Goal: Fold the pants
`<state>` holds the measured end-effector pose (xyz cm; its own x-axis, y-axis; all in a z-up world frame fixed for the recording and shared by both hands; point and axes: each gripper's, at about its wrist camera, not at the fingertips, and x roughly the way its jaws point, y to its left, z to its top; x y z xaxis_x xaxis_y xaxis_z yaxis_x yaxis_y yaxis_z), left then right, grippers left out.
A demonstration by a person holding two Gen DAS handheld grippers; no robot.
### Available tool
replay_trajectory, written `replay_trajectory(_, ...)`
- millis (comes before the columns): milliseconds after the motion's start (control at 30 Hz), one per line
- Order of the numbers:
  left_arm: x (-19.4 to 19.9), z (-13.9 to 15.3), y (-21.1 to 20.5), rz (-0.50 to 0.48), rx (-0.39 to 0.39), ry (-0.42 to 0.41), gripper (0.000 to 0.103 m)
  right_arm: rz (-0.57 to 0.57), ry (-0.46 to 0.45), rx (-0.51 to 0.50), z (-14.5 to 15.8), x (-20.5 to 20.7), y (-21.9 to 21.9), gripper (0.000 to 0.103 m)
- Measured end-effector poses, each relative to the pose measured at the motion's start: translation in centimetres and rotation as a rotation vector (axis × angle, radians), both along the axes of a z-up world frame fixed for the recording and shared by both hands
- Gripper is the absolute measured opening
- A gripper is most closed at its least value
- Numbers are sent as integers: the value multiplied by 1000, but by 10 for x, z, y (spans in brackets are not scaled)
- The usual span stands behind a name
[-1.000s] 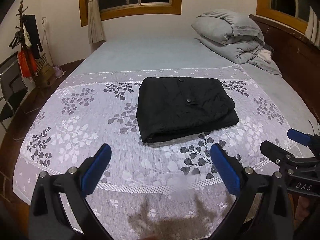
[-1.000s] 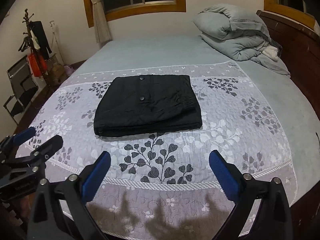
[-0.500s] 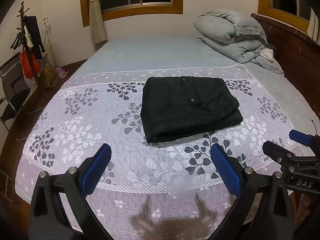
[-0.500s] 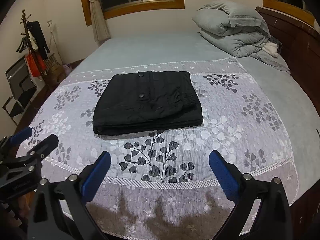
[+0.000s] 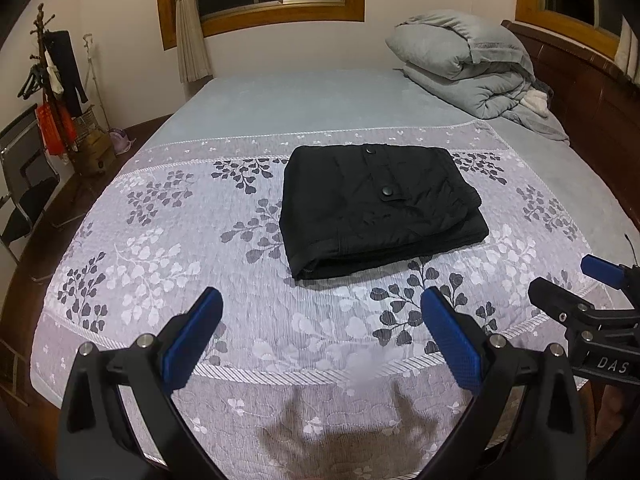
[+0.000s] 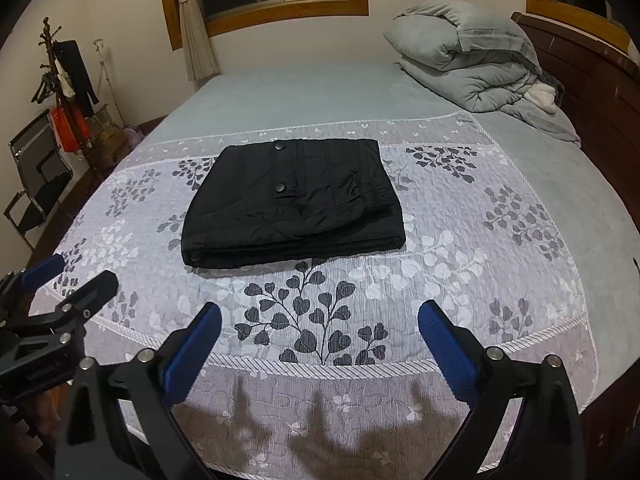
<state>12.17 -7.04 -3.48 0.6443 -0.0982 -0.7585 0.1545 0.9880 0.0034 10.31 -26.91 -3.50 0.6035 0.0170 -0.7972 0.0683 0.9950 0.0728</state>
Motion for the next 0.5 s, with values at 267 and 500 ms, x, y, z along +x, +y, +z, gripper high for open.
replay_trajectory(267, 2, -1, -1, -4, 2, 1, 99, -2, 6, -8, -4, 1, 1, 99)
replay_trajectory(500, 4, -4, 1, 4, -24, 18, 99, 1, 11, -9, -6, 3, 1, 99)
